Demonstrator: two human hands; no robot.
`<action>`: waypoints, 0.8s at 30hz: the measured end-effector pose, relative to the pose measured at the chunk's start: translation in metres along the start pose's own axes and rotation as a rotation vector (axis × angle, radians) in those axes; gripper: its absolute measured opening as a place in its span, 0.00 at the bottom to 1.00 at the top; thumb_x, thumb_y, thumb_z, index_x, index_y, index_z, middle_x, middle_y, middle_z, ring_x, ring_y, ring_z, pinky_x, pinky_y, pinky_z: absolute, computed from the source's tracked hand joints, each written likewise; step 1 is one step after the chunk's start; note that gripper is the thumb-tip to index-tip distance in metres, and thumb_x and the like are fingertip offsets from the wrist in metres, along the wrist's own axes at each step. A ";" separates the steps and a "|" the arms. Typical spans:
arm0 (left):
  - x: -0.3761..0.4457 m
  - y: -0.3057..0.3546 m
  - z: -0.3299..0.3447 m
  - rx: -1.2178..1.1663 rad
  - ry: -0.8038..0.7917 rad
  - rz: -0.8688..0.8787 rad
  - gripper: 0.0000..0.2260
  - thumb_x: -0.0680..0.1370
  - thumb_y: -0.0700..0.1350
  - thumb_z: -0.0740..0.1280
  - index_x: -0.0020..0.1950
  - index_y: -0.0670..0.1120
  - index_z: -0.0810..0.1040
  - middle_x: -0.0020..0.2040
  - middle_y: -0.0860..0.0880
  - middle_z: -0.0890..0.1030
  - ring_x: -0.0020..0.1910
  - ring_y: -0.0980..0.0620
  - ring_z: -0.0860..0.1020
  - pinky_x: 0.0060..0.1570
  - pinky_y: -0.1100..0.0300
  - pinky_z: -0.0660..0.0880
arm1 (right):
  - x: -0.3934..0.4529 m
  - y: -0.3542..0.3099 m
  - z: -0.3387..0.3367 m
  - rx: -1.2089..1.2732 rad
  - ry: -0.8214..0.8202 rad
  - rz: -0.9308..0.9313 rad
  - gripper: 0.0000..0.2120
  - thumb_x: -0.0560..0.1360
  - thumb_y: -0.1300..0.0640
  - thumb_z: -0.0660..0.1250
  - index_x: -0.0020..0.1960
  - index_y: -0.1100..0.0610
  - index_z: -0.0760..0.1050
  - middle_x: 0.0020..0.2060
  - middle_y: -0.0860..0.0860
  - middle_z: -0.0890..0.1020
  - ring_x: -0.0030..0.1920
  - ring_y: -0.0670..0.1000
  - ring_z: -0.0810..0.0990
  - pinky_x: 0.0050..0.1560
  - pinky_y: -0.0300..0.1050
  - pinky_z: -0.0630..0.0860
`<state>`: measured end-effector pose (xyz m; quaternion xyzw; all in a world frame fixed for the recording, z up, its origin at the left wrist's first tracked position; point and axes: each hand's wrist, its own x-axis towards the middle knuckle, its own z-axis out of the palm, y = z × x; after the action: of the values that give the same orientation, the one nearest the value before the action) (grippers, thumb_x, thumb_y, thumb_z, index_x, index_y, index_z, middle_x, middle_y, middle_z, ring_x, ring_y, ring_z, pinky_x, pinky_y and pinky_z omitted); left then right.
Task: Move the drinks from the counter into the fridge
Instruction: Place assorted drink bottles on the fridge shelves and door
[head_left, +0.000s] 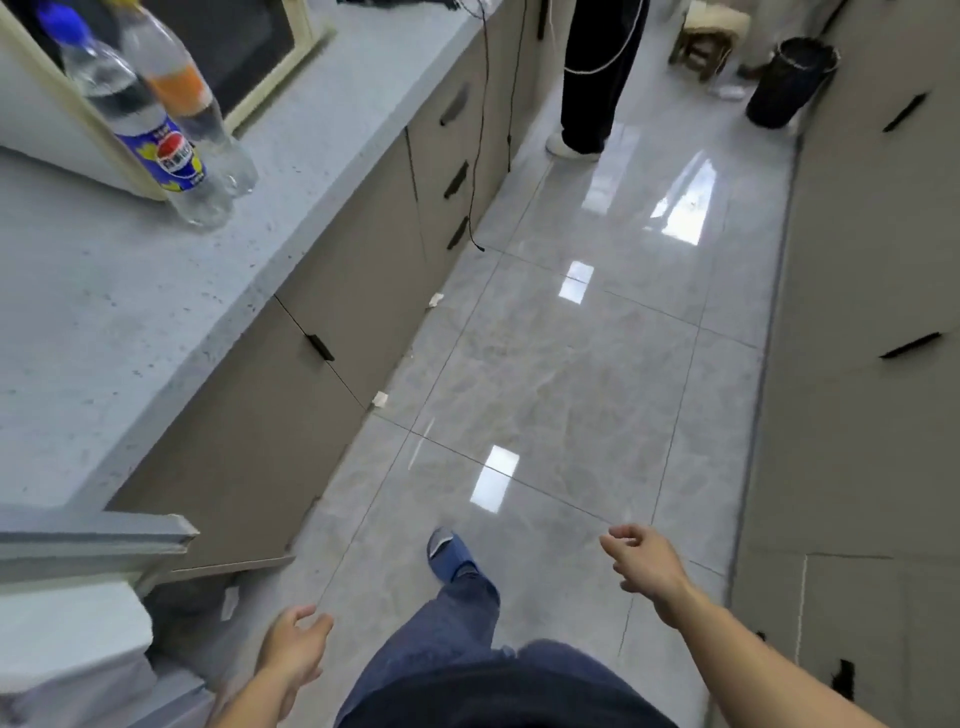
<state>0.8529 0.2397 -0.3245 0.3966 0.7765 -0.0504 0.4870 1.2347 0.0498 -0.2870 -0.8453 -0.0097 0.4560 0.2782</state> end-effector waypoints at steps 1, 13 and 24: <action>0.003 0.015 0.002 -0.027 0.002 -0.002 0.14 0.80 0.43 0.66 0.65 0.44 0.74 0.61 0.36 0.78 0.57 0.37 0.78 0.45 0.48 0.79 | 0.006 -0.011 0.001 -0.035 -0.001 0.000 0.05 0.78 0.53 0.68 0.51 0.54 0.77 0.38 0.54 0.80 0.37 0.53 0.77 0.36 0.45 0.75; -0.001 0.209 -0.016 -0.436 0.013 0.227 0.13 0.80 0.48 0.66 0.65 0.53 0.74 0.57 0.46 0.80 0.52 0.50 0.80 0.44 0.57 0.80 | 0.097 -0.197 0.041 -0.258 -0.125 -0.161 0.07 0.74 0.56 0.72 0.48 0.59 0.78 0.34 0.52 0.81 0.31 0.52 0.76 0.32 0.43 0.74; -0.002 0.393 -0.103 -0.772 0.430 0.389 0.27 0.77 0.49 0.72 0.73 0.55 0.66 0.64 0.54 0.78 0.58 0.58 0.78 0.52 0.59 0.78 | 0.100 -0.498 0.155 -0.260 -0.475 -0.868 0.12 0.76 0.53 0.72 0.58 0.51 0.76 0.45 0.48 0.81 0.44 0.45 0.80 0.41 0.32 0.74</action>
<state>1.0406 0.5541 -0.1484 0.3263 0.7330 0.4165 0.4276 1.2911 0.5687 -0.1913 -0.6641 -0.4795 0.4729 0.3246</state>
